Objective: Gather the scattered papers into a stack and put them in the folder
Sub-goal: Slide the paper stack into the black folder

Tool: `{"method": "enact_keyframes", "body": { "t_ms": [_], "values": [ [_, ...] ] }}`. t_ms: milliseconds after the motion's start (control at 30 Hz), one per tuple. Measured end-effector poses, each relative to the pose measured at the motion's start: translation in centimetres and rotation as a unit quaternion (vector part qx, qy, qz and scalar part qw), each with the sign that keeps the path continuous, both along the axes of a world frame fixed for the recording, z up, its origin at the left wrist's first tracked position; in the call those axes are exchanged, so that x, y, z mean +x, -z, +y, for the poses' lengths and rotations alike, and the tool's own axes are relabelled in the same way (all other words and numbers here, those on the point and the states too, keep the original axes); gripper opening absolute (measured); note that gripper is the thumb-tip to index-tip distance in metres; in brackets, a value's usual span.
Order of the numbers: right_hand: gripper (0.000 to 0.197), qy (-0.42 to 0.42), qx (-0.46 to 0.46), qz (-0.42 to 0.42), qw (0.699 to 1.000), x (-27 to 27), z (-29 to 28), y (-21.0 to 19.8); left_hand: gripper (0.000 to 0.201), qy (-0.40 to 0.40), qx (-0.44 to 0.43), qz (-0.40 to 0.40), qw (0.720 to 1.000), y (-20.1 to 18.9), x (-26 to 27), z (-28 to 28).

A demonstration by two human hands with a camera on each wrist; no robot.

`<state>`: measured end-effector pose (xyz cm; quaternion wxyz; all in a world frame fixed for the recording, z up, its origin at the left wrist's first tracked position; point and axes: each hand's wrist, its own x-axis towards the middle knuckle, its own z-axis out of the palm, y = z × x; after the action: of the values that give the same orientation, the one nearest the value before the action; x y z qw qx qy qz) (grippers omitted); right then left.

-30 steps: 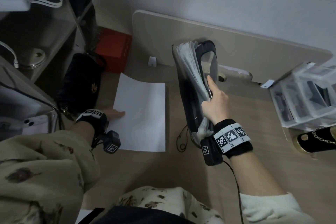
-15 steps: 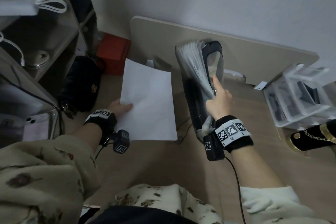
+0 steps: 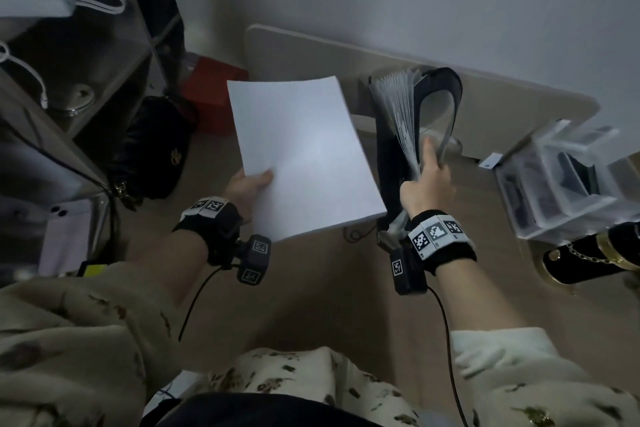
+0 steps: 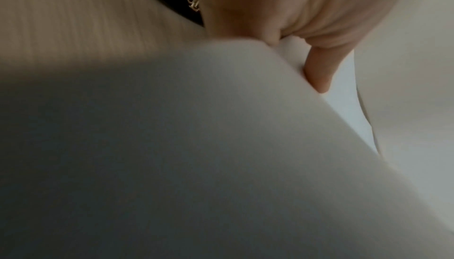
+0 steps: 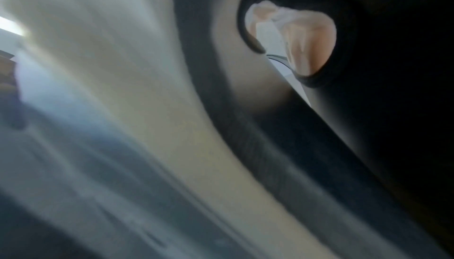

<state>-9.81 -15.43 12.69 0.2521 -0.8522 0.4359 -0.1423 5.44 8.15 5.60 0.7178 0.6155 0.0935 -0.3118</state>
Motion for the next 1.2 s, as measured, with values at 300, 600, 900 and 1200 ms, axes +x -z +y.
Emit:
{"method": "enact_keyframes", "body": {
  "t_ms": [300,600,900,1200],
  "values": [
    [0.081,-0.013,0.006,-0.004,1.000,0.1,0.1,0.0,0.029,-0.037,-0.027,-0.024,0.999,-2.3,-1.5,-1.9],
    [0.082,-0.015,0.002,-0.015,1.000,-0.3,0.0,0.1,0.023,-0.059,0.013,-0.042,0.997,-3.7,-2.6,-3.0],
    [0.084,-0.025,0.023,-0.033,0.999,0.3,0.5,0.3,0.019,-0.053,0.062,-0.139,0.987,-7.0,-3.3,-3.2],
    [0.083,-0.026,0.013,-0.039,0.999,0.7,1.3,0.8,0.029,-0.045,0.028,-0.106,0.993,-7.1,-5.2,-3.4]
  ]
}}
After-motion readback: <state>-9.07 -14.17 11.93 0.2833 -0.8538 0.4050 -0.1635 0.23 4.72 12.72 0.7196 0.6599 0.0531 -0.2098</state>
